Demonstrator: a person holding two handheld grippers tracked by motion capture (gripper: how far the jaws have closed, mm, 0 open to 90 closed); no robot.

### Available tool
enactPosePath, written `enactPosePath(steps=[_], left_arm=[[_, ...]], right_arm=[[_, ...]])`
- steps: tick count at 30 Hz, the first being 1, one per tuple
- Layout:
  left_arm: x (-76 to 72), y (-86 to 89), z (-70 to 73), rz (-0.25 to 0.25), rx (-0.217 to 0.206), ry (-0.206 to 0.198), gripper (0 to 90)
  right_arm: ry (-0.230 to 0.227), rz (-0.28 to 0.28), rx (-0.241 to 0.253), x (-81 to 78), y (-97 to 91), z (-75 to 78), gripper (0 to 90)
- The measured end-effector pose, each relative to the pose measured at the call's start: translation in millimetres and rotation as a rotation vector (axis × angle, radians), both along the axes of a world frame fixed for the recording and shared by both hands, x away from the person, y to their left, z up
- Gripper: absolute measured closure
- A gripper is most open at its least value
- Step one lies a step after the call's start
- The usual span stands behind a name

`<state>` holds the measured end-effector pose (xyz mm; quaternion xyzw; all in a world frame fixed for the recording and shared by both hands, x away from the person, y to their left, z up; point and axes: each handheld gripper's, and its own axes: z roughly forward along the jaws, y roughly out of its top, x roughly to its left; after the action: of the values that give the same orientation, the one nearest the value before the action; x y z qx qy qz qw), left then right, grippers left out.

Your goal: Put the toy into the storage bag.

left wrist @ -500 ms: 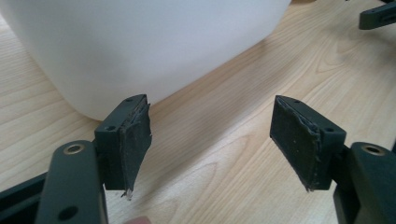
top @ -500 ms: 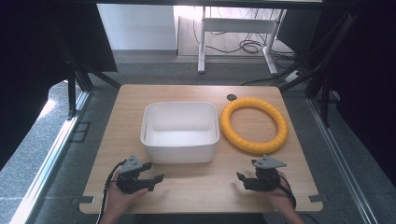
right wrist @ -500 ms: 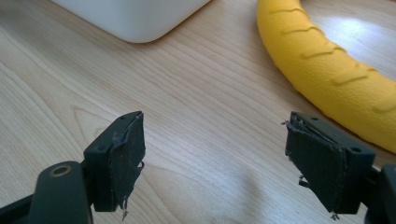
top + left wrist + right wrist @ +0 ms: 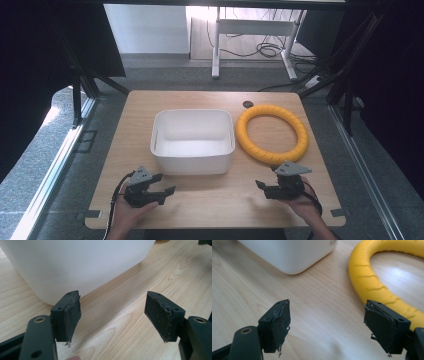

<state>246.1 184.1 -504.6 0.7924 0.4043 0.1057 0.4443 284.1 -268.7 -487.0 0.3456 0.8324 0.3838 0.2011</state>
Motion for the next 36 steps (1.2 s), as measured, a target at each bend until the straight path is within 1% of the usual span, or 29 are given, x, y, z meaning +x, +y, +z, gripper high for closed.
enactPosePath(steps=[2, 5, 8, 10, 11, 13, 16, 19, 20, 22, 24, 26, 27, 28, 29, 31, 32, 33, 34, 35, 36], left_arm=[[-0.6, -0.2, 0.8, -0.001, 0.0, -0.002, 29.0], [-1.7, 0.0, 2.4, -0.001, -0.002, -0.006, 29.0], [-1.8, 0.6, 2.6, -0.002, -0.004, -0.008, 29.0], [-1.7, 0.7, 2.5, -0.003, -0.004, -0.007, 29.0], [-1.7, 0.6, 2.3, -0.003, -0.004, -0.006, 29.0], [-1.7, 0.5, 2.2, -0.005, -0.004, -0.007, 29.0], [-1.8, 0.7, 2.5, -0.006, -0.006, -0.008, 29.0], [-1.7, 0.9, 2.3, -0.007, -0.005, -0.008, 29.0], [-1.6, 0.9, 2.2, -0.007, -0.005, -0.008, 29.0], [-1.4, 0.8, 1.8, -0.006, -0.005, -0.006, 29.0], [-1.3, 0.7, 1.4, -0.006, -0.004, -0.005, 29.0], [-1.4, 0.4, 1.3, -0.008, -0.003, -0.005, 29.0], [-1.4, 0.4, 1.3, -0.008, -0.003, -0.005, 29.0], [-1.4, 0.6, 1.3, -0.008, -0.003, -0.005, 29.0], [-1.4, 0.8, 1.4, -0.008, -0.004, -0.006, 29.0], [-1.2, 1.0, 1.3, -0.006, -0.006, -0.005, 29.0], [-1.2, 1.0, 1.3, -0.006, -0.006, -0.005, 29.0], [-1.2, 1.0, 1.2, -0.004, -0.006, -0.005, 29.0], [-1.2, 0.7, 1.2, -0.004, -0.006, -0.005, 29.0], [-1.2, 0.7, 1.2, -0.004, -0.006, -0.005, 29.0], [-1.3, -0.2, 1.3, -0.006, -0.006, -0.005, 29.0]], right_arm=[[-0.004, -0.009, -0.023, 11.2, -2.5, 3.5, 20.4], [0.002, -0.01, -0.05, 31.5, -6.5, 8.7, 20.7], [0.041, 0.003, -0.067, 53.8, -9.6, 13.0, 19.8], [0.064, 0.015, -0.1, 67.8, -9.5, 14.2, 19.2], [0.085, 0.021, -0.12, 74.6, -8.8, 14.0, 19.0], [0.116, 0.031, -0.137, 87.3, -5.9, 12.7, 19.3], [0.154, 0.062, -0.2, 104.2, 0.2, 8.1, 19.4], [0.181, 0.081, -0.233, 118.3, 5.3, 0.5, 20.6], [0.198, 0.087, -0.241, 122.5, 6.7, -2.4, 20.8], [0.227, 0.103, -0.255, 129.0, 9.0, -8.3, 25.8], [0.239, 0.108, -0.272, 135.1, 10.8, -13.3, 28.5], [0.26, 0.11, -0.28, 139.2, 13.0, -16.4, 31.8], [0.26, 0.11, -0.28, 139.2, 13.0, -16.4, 31.8], [0.274, 0.116, -0.28, 141.3, 15.8, -18.8, 35.3], [0.287, 0.126, -0.272, 142.3, 16.7, -20.4, 36.0], [0.308, 0.138, -0.288, 143.7, 17.8, -24.5, 38.1], [0.308, 0.138, -0.288, 143.7, 17.8, -24.5, 38.1], [0.325, 0.144, -0.275, 145.0, 17.7, -26.1, 41.0], [0.333, 0.15, -0.269, 145.6, 17.4, -25.8, 44.4], [0.333, 0.155, -0.262, 146.4, 17.1, -25.8, 47.3], [0.335, 0.155, -0.26, 147.2, 16.8, -25.6, 48.0]])
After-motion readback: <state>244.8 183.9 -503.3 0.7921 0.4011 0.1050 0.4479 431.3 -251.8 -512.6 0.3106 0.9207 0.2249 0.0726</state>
